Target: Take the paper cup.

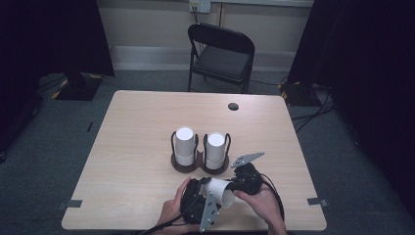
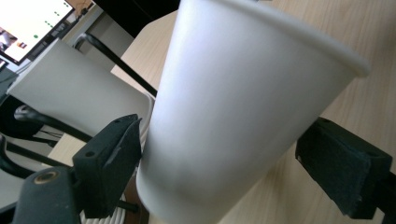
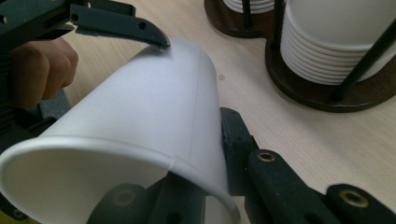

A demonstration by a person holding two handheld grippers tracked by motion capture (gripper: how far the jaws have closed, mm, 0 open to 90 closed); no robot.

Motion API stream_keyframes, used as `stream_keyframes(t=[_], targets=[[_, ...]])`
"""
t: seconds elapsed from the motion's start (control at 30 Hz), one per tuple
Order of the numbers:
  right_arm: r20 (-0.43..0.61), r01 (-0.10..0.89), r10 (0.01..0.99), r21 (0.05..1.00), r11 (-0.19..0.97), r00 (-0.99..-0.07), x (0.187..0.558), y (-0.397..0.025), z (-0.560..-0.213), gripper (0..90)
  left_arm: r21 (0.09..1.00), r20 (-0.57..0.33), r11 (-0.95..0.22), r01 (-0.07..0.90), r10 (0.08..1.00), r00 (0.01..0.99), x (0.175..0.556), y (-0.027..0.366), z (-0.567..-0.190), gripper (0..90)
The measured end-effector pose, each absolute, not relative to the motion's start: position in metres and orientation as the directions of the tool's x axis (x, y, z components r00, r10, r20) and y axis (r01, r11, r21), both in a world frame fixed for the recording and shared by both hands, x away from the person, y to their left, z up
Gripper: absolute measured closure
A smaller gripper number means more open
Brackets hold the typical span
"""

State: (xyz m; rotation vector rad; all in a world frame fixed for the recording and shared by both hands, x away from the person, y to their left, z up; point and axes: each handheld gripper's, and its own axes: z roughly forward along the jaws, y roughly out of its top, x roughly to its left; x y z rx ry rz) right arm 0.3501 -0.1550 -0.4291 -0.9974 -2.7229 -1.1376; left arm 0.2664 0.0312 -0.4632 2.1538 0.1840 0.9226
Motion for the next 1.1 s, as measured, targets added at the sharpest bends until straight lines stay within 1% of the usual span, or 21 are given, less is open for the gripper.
stream_keyframes(t=[0.07,0.17,0.2,0.3,0.4,0.57,0.7,1.1], targets=[[0.266,0.575,0.546,0.617,0.537,-0.795,0.351,-0.152,-0.429,87.4,0.712,0.555,-0.682,-0.167,0.4,0.73,0.267,0.028,-0.464,14.8],[0.268,0.577,0.538,0.593,0.562,-0.8,0.353,-0.145,-0.429,87.5,0.716,0.54,-0.682,-0.15,0.404,0.739,0.266,0.025,-0.463,14.9],[0.271,0.581,0.539,0.588,0.564,-0.797,0.354,-0.144,-0.429,87.5,0.725,0.528,-0.674,-0.142,0.411,0.743,0.267,0.025,-0.463,14.2],[0.283,0.588,0.538,0.583,0.561,-0.794,0.355,-0.142,-0.43,87.8,0.732,0.529,-0.664,-0.151,0.415,0.74,0.266,0.025,-0.463,14.9],[0.293,0.594,0.535,0.571,0.567,-0.792,0.356,-0.138,-0.43,87.9,0.715,0.563,-0.674,-0.186,0.399,0.724,0.263,0.023,-0.463,16.3],[0.304,0.591,0.519,0.554,0.586,-0.799,0.357,-0.131,-0.431,88.6,0.713,0.578,-0.673,-0.197,0.405,0.708,0.261,0.021,-0.463,19.2],[0.307,0.59,0.514,0.552,0.589,-0.801,0.357,-0.129,-0.432,88.7,0.713,0.576,-0.672,-0.2,0.397,0.715,0.261,0.022,-0.461,19.4],[0.305,0.591,0.517,0.55,0.591,-0.8,0.356,-0.128,-0.43,89.0,0.733,0.562,-0.652,-0.195,0.42,0.712,0.261,0.021,-0.461,19.9]])
